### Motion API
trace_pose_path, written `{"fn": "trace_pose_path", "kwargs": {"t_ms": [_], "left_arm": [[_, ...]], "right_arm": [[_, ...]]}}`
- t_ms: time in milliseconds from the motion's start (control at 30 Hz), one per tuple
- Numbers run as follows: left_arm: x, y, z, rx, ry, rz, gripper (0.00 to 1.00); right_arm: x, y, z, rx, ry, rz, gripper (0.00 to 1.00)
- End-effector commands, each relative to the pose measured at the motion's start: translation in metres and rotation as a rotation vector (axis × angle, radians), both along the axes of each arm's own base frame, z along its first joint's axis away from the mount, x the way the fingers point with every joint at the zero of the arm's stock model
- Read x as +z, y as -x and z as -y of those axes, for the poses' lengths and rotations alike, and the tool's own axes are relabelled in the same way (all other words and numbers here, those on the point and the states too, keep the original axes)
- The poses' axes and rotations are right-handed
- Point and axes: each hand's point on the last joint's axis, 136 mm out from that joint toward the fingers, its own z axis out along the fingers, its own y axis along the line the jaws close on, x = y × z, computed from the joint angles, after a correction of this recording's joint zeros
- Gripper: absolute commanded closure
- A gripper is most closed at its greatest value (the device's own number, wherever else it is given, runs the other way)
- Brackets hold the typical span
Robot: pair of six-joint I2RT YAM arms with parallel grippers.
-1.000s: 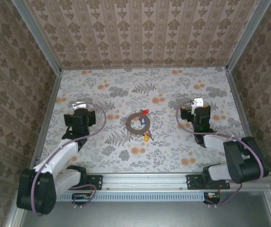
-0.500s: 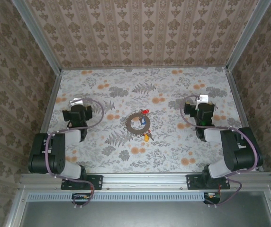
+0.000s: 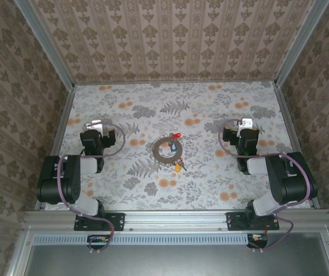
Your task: Put the keys on the keyring
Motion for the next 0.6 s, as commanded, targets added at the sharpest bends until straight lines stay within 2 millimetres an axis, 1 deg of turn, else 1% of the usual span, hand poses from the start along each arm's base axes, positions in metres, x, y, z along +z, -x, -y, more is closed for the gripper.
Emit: {"fn": "trace_pose_path", "kwargs": {"t_ms": [0,200,567], "left_arm": [[0.0081,-0.0036,0.003,-0.028,-0.01,0.041,0.0],[0.0095,-0.0017,0.0035,-0.006,-0.04,0.051,0.0],[0.0099,-0.0021,0.0039,-0.007,-0.038,0.052,0.0]], "right_arm": [[0.0088,-0.0042,0.0002,-0.001,-0.025,0.041,0.0],[0.009,-0.0044,-0.0003,0.001,-0.021,0.042,0.0],[0.009,-0.005,-0.0003,0.005,-0.028,0.04,0.0]]}}
